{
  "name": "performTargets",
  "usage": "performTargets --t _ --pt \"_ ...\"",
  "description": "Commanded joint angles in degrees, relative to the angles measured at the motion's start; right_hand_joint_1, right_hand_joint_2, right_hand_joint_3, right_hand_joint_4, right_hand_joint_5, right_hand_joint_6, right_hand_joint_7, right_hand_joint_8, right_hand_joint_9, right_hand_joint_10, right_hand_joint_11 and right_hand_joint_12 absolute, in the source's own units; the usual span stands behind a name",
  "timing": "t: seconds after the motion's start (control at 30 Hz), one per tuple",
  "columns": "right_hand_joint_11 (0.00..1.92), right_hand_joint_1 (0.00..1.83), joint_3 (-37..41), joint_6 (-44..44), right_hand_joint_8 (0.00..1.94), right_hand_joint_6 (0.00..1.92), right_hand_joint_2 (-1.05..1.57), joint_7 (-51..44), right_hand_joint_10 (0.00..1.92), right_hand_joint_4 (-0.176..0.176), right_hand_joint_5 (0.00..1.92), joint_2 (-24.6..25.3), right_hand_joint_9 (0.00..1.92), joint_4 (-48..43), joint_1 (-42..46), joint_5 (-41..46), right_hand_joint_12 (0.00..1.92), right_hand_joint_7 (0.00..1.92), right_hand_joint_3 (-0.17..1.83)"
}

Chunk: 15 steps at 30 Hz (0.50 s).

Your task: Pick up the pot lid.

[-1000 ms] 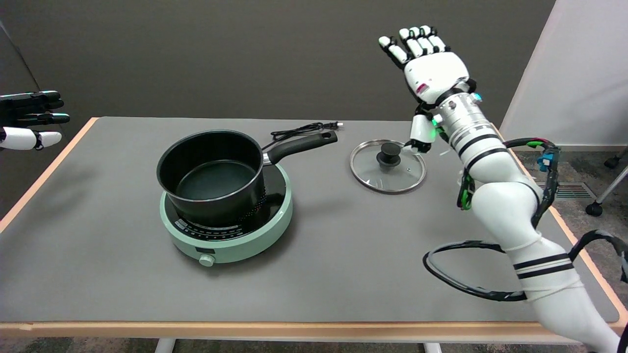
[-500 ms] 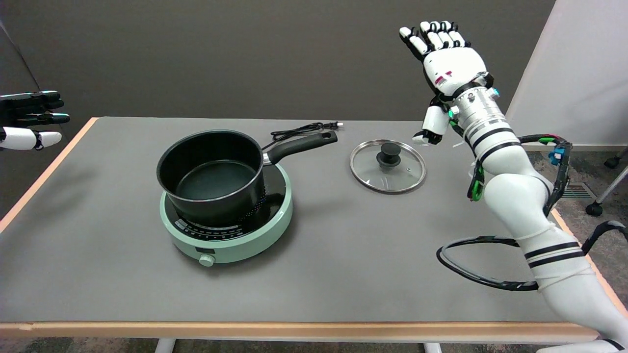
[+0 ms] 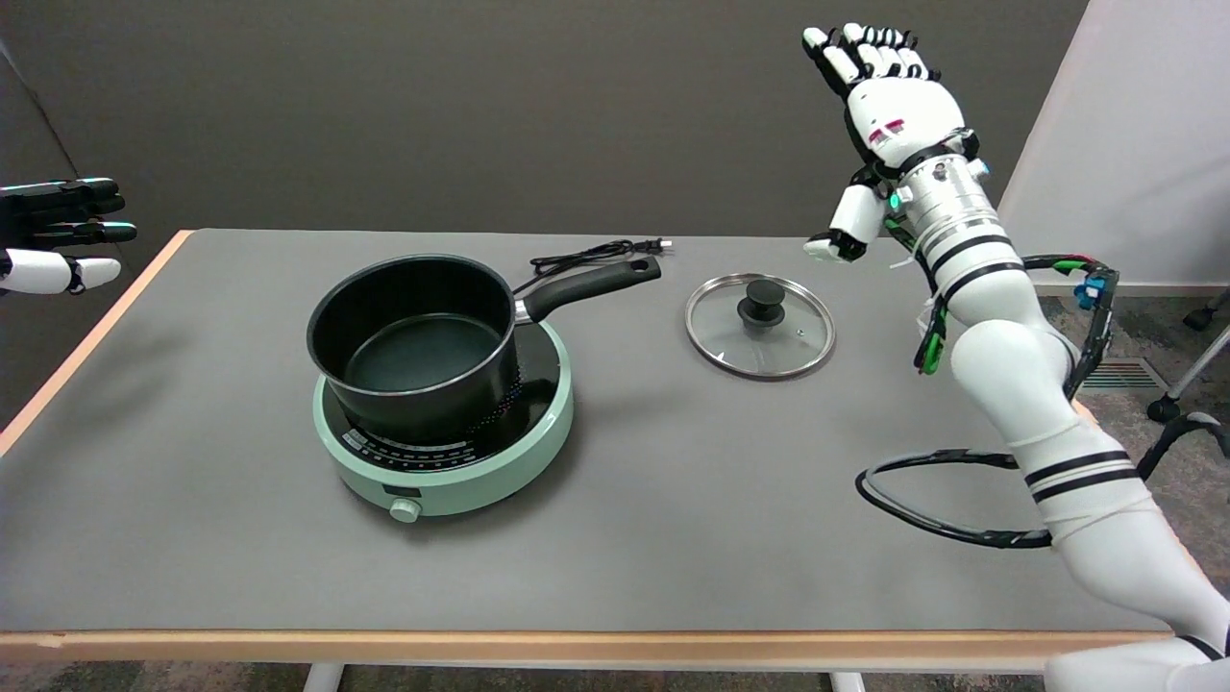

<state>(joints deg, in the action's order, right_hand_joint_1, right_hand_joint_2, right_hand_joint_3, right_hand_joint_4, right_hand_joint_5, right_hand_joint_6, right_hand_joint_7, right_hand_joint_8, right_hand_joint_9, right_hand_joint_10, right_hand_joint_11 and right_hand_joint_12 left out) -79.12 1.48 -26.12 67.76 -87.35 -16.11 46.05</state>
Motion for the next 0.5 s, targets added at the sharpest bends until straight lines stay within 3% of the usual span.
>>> performTargets --t 0.03,0.27,0.3,0.33,0.5 --pt "0.0 1.14 -1.03 -2.09 0.0 0.0 -0.91 14.74 0.0 0.176 0.0 -2.49 0.0 7.71 -5.24 3.36 0.0 0.0 1.59" --pt "0.0 1.17 -6.03 -7.08 0.0 0.0 -0.92 16.79 0.0 0.176 0.0 -8.39 0.0 7.31 -6.88 3.0 0.0 0.0 1.58" --pt "0.27 1.08 -6.35 -7.44 0.24 0.52 -0.13 17.18 0.34 0.176 0.31 -9.04 0.35 7.07 -7.02 3.18 0.54 0.38 1.07" --pt "0.67 0.93 -6.82 -8.07 0.6 1.31 1.08 17.38 0.86 0.176 0.78 -9.5 0.88 6.85 -7.26 3.36 1.38 0.95 0.28" --pt "0.67 0.93 -9.3 -9.1 0.6 1.31 1.08 23.69 0.86 0.176 0.78 -12.04 0.88 7.01 -8.15 3.36 1.38 0.95 0.28"
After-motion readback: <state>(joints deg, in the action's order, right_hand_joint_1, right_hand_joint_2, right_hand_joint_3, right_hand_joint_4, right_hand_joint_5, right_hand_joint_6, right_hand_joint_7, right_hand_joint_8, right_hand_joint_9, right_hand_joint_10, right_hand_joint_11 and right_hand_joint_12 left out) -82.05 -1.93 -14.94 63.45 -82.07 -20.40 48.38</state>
